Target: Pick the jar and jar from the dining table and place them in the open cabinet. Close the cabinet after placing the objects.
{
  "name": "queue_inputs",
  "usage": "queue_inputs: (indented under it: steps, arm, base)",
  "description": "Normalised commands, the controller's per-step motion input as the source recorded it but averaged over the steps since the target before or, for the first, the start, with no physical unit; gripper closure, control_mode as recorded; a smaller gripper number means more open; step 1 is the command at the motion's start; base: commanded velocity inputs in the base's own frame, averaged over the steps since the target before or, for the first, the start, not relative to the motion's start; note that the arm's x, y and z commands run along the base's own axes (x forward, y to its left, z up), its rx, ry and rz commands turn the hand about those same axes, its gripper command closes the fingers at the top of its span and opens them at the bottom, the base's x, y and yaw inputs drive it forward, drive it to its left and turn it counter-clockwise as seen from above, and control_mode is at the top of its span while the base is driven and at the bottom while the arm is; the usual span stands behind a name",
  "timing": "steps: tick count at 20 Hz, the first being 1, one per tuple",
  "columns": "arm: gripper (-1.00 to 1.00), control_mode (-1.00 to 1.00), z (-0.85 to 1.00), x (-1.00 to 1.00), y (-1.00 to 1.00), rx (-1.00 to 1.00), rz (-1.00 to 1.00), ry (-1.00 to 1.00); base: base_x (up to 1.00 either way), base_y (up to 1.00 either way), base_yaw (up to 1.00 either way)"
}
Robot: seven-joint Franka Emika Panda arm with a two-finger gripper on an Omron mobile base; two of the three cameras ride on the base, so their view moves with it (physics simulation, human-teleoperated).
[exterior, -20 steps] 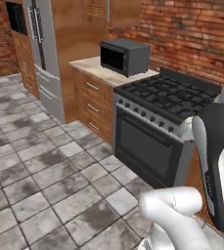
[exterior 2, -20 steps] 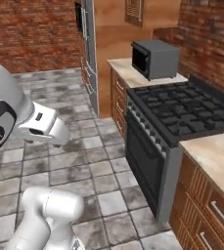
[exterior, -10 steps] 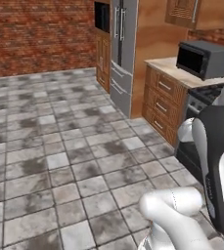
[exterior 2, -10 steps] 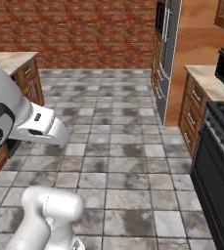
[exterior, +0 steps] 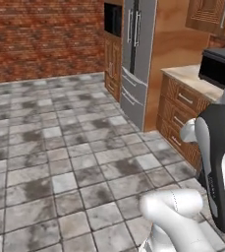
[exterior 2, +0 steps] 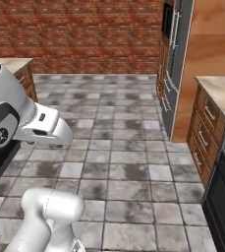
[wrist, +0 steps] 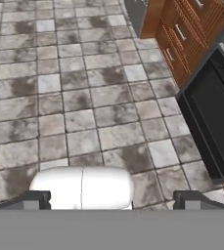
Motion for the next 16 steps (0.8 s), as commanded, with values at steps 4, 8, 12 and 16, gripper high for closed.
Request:
queue_inputs:
  steps: [4,8,12,16]
  arm:
    - [-1.0,1.0,0.0,0.0,0.0,0.0,0.0,0.0]
    - [-1.0,1.0,0.0,0.0,0.0,0.0,0.0,0.0]
    - [-1.0,1.0,0.0,0.0,0.0,0.0,0.0,0.0]
    - [-1.0,1.0,0.0,0.0,0.0,0.0,0.0,0.0]
  base:
    - [1.0,-0.05,0.1]
    - [1.0,-0.03,0.12]
    - [1.0,0.0,0.11]
    - [0.94,0.0,0.1]
